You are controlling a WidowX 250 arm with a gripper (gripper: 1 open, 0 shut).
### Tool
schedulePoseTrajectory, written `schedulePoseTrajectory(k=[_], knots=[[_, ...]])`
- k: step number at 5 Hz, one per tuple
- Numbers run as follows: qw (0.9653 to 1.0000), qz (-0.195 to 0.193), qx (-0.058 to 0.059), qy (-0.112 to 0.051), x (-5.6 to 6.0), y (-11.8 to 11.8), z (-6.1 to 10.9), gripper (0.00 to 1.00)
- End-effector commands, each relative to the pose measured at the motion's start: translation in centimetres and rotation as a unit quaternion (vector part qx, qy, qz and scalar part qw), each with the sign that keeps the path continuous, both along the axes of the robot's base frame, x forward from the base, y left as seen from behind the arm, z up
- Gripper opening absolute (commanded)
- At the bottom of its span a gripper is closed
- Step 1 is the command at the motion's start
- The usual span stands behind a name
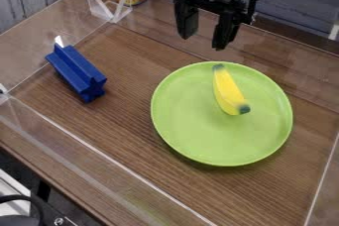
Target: Put the blue object in the green plate
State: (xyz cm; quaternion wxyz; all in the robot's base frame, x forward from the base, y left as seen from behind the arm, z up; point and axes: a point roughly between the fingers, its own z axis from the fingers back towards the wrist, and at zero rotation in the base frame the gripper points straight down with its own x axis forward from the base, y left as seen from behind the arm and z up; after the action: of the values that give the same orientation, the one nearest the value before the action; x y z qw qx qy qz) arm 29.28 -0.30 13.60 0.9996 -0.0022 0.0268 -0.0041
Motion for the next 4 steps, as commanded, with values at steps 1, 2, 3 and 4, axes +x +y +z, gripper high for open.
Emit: schedulePoseTrajectory(k=[1,2,3,4], knots=[[0.9993,0.035,-0.002,0.007,-0.3,0.8,0.1,1.0],[0.9948,0.101,-0.003,0.007,-1.6,2.4,-0.8,1.0],[0.9773,0.211,-0.005,-0.011,-3.7,5.9,-0.8,1.0],[0.96,0.278,-0.013,-0.026,-5.2,9.3,-0.6,1.0]])
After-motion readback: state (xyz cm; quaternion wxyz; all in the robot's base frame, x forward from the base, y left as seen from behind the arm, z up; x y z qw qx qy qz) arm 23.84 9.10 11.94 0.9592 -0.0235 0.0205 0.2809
